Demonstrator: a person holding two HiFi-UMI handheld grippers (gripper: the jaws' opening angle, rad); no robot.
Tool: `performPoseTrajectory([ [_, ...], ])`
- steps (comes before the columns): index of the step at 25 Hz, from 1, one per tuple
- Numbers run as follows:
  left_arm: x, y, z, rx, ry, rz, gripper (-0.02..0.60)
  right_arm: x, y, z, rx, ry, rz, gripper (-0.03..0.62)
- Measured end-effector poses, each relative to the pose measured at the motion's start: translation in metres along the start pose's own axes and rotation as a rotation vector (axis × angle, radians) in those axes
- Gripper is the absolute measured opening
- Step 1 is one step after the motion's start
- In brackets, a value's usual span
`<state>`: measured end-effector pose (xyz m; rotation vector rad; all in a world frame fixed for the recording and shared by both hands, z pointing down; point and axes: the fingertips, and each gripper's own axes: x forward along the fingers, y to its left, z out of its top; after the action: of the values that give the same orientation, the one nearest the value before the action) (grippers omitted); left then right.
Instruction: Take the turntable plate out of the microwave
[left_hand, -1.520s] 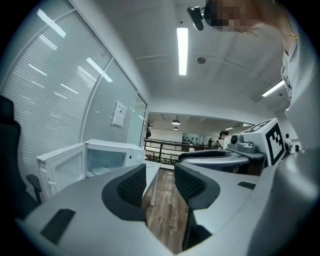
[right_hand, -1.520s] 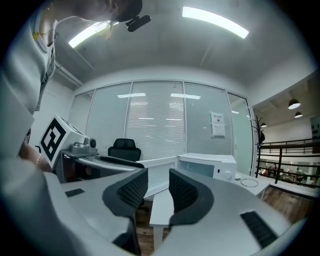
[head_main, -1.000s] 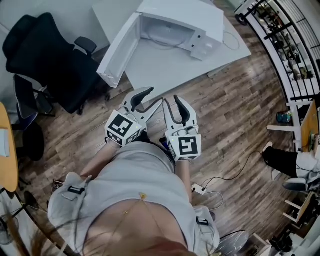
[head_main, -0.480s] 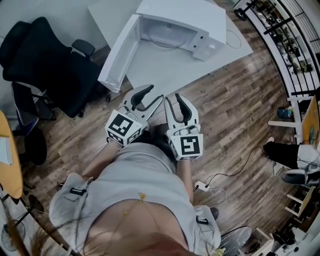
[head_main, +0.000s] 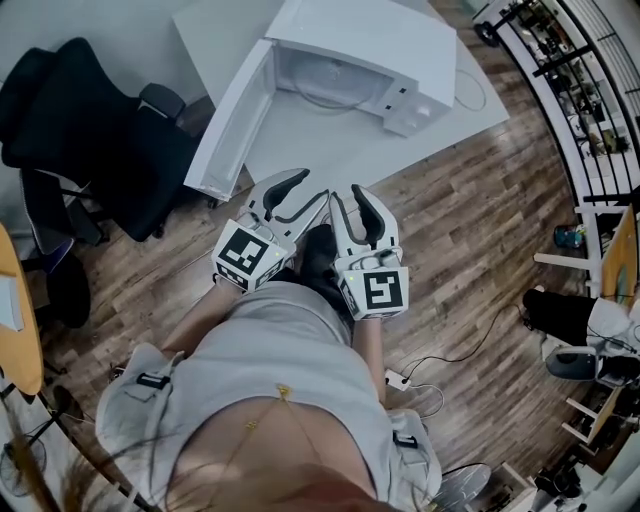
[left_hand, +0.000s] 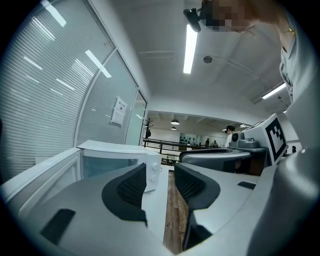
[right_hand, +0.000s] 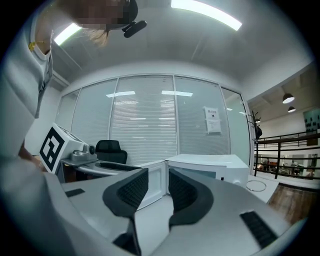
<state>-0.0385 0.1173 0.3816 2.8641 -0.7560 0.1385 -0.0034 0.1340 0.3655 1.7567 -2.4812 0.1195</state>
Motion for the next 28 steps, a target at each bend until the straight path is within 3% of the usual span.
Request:
performPoseTrajectory([
  [8, 0.054, 0.031, 0.024, 0.014, -0.005, 0.033, 0.176, 0.043, -0.050, 0.016, -0.009, -0.014, 0.043, 0.132],
  [28, 0.148, 0.093, 0.049, -0.016, -0.032, 0.234, 0.176, 0.126, -0.137, 0.026, 0.009, -0.025, 0.234, 0.130],
])
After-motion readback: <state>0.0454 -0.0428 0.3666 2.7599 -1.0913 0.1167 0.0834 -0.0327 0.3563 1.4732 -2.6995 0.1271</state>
